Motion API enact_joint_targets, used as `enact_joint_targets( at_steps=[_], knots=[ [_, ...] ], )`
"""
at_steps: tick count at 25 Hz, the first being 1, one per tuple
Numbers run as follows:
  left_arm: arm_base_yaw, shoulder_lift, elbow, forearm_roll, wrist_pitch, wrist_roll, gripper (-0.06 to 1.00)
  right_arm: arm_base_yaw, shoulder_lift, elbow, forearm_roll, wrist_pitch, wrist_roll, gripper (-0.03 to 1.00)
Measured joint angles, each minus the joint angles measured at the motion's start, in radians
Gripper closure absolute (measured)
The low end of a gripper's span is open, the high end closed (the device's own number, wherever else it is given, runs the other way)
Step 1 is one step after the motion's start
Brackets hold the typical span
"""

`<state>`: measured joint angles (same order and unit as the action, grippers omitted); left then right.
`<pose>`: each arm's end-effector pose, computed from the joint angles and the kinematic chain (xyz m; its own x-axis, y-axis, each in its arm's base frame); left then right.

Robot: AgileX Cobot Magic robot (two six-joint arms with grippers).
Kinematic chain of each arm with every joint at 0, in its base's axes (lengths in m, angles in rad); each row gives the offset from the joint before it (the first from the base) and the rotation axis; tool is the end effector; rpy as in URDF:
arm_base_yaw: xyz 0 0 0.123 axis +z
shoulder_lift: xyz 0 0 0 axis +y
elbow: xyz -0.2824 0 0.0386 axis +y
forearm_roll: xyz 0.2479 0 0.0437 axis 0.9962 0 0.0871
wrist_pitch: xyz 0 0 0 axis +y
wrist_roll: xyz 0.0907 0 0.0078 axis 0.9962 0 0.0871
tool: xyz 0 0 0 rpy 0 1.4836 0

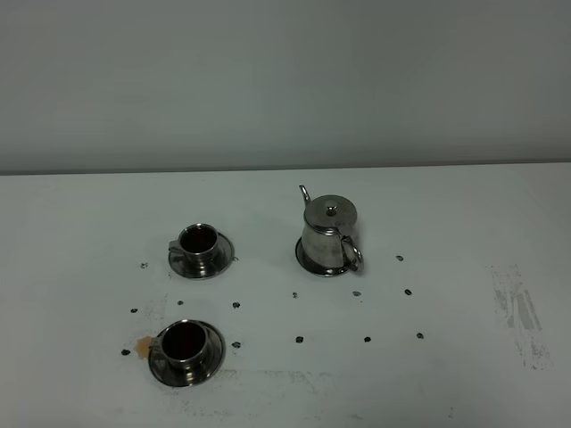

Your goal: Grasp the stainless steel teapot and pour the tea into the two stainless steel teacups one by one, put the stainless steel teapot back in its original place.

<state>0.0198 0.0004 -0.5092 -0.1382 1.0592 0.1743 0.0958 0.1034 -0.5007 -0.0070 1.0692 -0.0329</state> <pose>-0.0060 -0.0111 0.2805 -0.4312 0.0968 -0.8970 0.1345 0.9900 0.0422 0.0106 0.0005 0.2764 -0.5458 -0.0889 -0.8332 -0.1104 0.9933 -0.0336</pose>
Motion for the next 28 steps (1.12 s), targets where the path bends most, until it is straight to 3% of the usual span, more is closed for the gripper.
enact_joint_targets(
  at_steps=[8, 13, 28],
  knots=[
    [0.000, 0.000, 0.000, 0.000, 0.000, 0.000, 0.46, -0.013, -0.096, 0.000, -0.002, -0.001, 0.000, 0.72],
    [0.000, 0.000, 0.000, -0.001, 0.000, 0.000, 0.46, -0.034, -0.101, 0.000, -0.049, 0.005, 0.001, 0.72],
    [0.000, 0.000, 0.000, -0.001, 0.000, -0.001, 0.46, -0.042, -0.101, 0.000, -0.054, 0.022, 0.001, 0.72]
  ],
)
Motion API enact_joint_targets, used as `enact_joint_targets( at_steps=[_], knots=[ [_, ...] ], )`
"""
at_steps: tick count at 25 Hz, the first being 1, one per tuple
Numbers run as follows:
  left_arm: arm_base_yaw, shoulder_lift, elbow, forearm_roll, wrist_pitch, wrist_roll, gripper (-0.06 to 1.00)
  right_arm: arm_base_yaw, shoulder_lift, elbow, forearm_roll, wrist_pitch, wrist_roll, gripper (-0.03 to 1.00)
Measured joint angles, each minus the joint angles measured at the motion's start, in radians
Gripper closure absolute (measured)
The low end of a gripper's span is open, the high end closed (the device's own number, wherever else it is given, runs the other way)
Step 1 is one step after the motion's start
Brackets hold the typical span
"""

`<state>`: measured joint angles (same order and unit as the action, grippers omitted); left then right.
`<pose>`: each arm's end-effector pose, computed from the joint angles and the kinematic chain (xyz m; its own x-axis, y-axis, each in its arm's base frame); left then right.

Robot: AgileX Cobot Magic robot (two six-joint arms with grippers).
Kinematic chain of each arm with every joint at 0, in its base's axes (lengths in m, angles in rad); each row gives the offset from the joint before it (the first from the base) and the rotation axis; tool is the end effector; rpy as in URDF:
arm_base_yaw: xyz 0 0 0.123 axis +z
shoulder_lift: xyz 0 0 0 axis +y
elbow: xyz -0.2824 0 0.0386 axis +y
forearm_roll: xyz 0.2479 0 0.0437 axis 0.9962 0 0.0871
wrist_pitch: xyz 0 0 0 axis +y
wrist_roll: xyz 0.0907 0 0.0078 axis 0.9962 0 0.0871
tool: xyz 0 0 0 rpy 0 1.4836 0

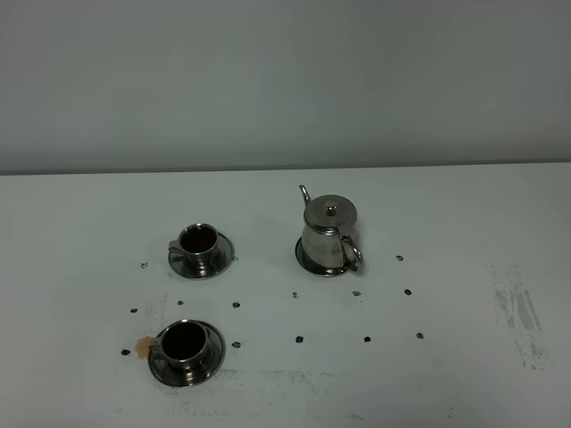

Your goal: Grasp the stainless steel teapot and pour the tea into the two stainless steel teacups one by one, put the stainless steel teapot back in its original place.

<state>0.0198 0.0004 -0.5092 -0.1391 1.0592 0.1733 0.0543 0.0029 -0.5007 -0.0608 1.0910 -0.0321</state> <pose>-0.0060 -0.0111 0.2805 -0.4313 0.0954 -0.8972 0.1346 0.9901 0.0406 -0.0056 -0.0052 0.2751 -0.4820 -0.0864 -0.8719 -0.0362 0.9962 -0.0787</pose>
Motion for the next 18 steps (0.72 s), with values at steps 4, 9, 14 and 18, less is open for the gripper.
enact_joint_targets(
  at_steps=[4, 9, 14, 18],
  knots=[
    [0.000, 0.000, 0.000, 0.000, 0.000, 0.000, 0.46, 0.000, 0.000, 0.000, 0.000, 0.000, 0.000, 0.72],
    [0.000, 0.000, 0.000, 0.000, 0.000, 0.000, 0.46, 0.000, 0.000, 0.000, 0.000, 0.000, 0.000, 0.72],
    [0.000, 0.000, 0.000, 0.000, 0.000, 0.000, 0.46, 0.000, 0.000, 0.000, -0.001, 0.000, 0.000, 0.72],
    [0.000, 0.000, 0.000, 0.000, 0.000, 0.000, 0.46, 0.000, 0.000, 0.000, -0.001, 0.000, 0.000, 0.72]
  ],
)
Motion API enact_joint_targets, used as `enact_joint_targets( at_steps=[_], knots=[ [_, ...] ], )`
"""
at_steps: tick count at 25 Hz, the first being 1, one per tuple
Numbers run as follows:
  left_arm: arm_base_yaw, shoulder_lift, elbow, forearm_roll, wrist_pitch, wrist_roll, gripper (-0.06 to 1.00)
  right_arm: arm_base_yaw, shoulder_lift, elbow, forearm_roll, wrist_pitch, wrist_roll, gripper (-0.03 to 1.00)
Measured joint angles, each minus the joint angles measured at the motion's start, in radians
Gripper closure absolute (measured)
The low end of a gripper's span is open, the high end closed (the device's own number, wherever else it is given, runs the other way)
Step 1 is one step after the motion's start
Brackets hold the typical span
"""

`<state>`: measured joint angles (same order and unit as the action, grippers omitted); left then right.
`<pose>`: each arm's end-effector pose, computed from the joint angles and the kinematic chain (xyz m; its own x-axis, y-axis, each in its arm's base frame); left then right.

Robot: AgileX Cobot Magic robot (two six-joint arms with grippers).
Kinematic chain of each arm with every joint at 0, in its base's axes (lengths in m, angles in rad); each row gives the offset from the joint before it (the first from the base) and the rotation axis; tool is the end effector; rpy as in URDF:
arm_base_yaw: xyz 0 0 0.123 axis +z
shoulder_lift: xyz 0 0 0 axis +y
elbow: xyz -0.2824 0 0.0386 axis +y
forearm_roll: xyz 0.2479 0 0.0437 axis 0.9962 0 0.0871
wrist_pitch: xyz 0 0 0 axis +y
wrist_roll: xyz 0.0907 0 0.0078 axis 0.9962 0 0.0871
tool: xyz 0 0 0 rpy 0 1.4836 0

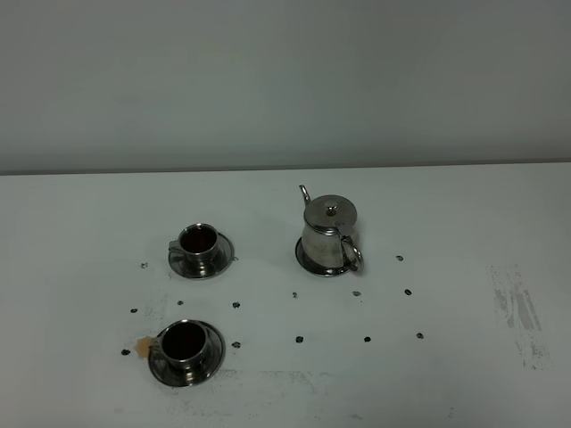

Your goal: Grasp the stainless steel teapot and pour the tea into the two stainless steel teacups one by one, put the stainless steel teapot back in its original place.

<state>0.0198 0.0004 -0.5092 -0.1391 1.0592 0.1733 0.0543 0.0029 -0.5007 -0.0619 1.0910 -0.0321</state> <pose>-0.0060 -0.0111 0.2805 -0.4313 0.0954 -0.8972 0.1346 0.9901 0.0406 -0.0056 -0.0053 0.2751 -0.4820 -0.0869 -0.8718 -0.0355 0.9962 -0.0796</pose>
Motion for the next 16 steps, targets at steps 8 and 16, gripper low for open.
enact_joint_targets(
  at_steps=[8, 16],
  knots=[
    [0.000, 0.000, 0.000, 0.000, 0.000, 0.000, 0.46, 0.000, 0.000, 0.000, 0.000, 0.000, 0.000, 0.72],
    [0.000, 0.000, 0.000, 0.000, 0.000, 0.000, 0.46, 0.000, 0.000, 0.000, 0.000, 0.000, 0.000, 0.72]
  ],
)
